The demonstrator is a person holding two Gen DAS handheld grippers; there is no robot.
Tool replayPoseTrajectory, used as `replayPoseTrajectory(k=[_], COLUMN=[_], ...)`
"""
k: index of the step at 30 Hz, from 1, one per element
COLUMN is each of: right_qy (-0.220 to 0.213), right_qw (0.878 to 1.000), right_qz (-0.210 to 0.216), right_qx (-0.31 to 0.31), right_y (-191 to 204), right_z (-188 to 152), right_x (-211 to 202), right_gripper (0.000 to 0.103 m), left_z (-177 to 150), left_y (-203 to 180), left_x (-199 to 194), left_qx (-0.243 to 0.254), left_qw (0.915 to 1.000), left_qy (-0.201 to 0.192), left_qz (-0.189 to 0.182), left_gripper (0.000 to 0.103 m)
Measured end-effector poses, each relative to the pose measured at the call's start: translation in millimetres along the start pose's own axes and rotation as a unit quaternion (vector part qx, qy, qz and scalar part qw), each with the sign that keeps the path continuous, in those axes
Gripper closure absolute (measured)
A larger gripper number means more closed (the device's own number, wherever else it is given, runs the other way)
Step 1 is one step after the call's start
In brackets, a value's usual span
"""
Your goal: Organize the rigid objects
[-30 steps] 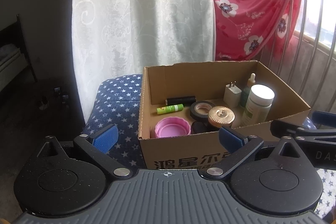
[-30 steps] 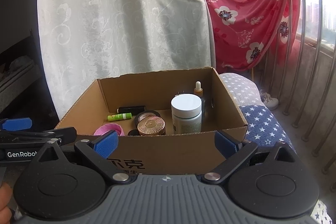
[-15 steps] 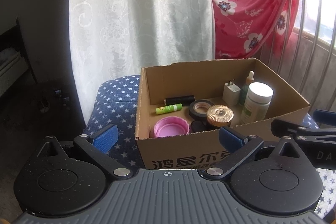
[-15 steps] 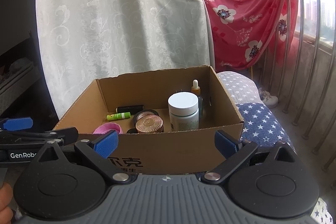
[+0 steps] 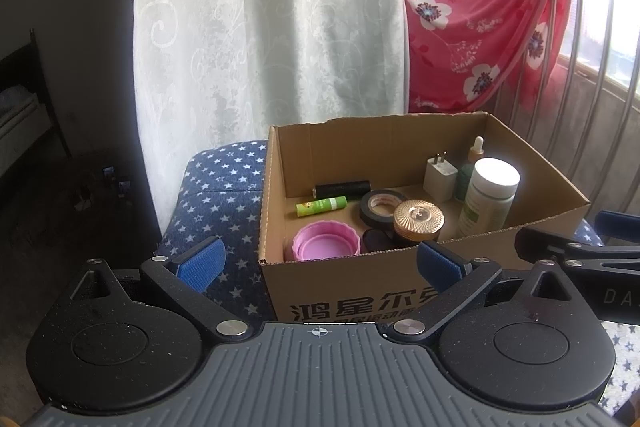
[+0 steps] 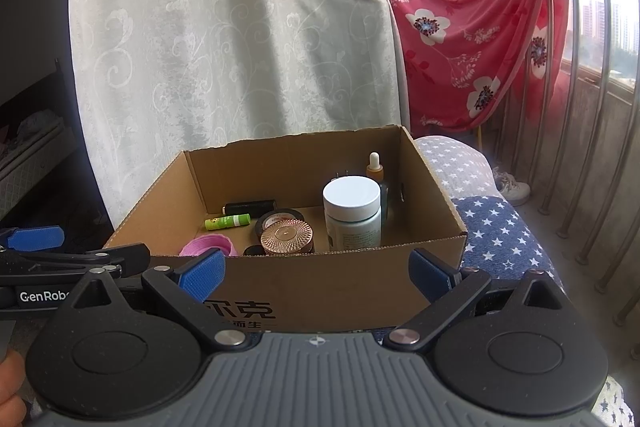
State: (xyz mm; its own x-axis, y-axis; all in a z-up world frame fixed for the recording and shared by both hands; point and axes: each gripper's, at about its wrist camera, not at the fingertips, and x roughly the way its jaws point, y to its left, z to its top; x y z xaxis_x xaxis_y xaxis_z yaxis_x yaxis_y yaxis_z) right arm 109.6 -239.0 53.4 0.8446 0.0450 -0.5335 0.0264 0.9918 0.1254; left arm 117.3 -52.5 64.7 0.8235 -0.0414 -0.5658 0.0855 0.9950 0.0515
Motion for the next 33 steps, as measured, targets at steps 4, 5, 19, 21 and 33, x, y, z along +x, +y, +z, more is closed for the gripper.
replayPoseTrajectory(k=[4,5,19,21,33], right_qy=[0.000,0.000,0.004,0.004,0.005], right_qw=[1.000,1.000,1.000,1.000,1.000], right_qz=[0.000,0.000,0.005,0.005,0.005], right_qx=[0.000,0.000,0.002,0.002,0.002], right_y=[0.4,0.3,2.9,2.9,2.9], right_z=[0.4,0.3,2.1,2.1,2.4], right_x=[0.0,0.0,-0.1,-0.2,0.6], right_gripper=[0.003,0.003,0.003,0.003,0.003], left_z=[0.0,0.2,0.4,0.4,0.8], left_y=[0.5,0.3,-0.8,-1.0,-0.1], left_x=[0.4,-0.2,-3.8,-3.9,-3.9], left_qx=[0.000,0.000,-0.003,-0.003,-0.004], left_qw=[1.0000,1.0000,1.0000,1.0000,1.0000], left_qy=[0.000,0.000,0.001,0.001,0.000], left_qz=[0.000,0.001,0.002,0.002,0.002], left_gripper=[0.001,0.001,0.001,0.001,0.001])
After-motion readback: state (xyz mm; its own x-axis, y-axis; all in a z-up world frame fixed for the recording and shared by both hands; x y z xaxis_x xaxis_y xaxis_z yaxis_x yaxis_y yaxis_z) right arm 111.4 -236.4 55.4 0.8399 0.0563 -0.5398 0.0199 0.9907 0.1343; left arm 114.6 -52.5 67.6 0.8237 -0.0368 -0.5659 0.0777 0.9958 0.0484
